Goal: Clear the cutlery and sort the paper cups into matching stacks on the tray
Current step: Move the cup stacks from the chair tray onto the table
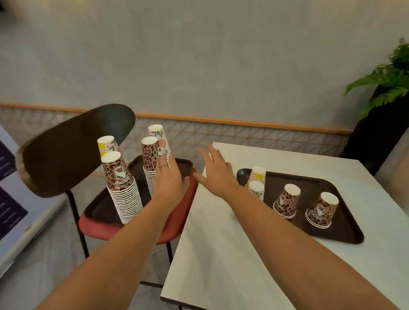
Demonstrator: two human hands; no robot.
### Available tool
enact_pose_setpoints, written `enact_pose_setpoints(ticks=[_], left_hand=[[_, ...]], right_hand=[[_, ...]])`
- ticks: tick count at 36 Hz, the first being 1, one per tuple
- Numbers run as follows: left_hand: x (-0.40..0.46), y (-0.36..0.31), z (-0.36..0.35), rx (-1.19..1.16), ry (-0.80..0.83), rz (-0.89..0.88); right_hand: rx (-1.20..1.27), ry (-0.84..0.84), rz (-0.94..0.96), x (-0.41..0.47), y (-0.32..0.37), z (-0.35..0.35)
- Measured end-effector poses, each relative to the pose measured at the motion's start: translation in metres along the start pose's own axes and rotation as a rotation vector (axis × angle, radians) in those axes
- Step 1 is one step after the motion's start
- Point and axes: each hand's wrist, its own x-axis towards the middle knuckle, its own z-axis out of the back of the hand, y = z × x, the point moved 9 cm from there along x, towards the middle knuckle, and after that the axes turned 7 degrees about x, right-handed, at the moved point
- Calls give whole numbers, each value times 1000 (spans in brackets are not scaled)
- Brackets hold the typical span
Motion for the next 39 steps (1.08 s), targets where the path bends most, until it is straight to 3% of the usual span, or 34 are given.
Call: enact_pose_setpoints(ticks=[8, 14, 20, 27, 33, 39], left_hand=[[32, 44, -27, -158, -85, 166], [61, 73, -54, -307, -151, 184], [91, 111, -94, -475, -43, 287], [98, 141, -135, -696, 26, 377], [100, 160, -153, -728, -9, 444], [96, 172, -184, -748, 76, 492]], right_hand=[[74, -2, 85, 48, 13, -32], [197, -37, 102, 89, 25, -63], [392, -112, 59, 133, 38, -89], [566, -110, -115, 162, 27, -135], [593, -110, -178, 165, 23, -166], [674, -142, -217, 163, 11, -172]])
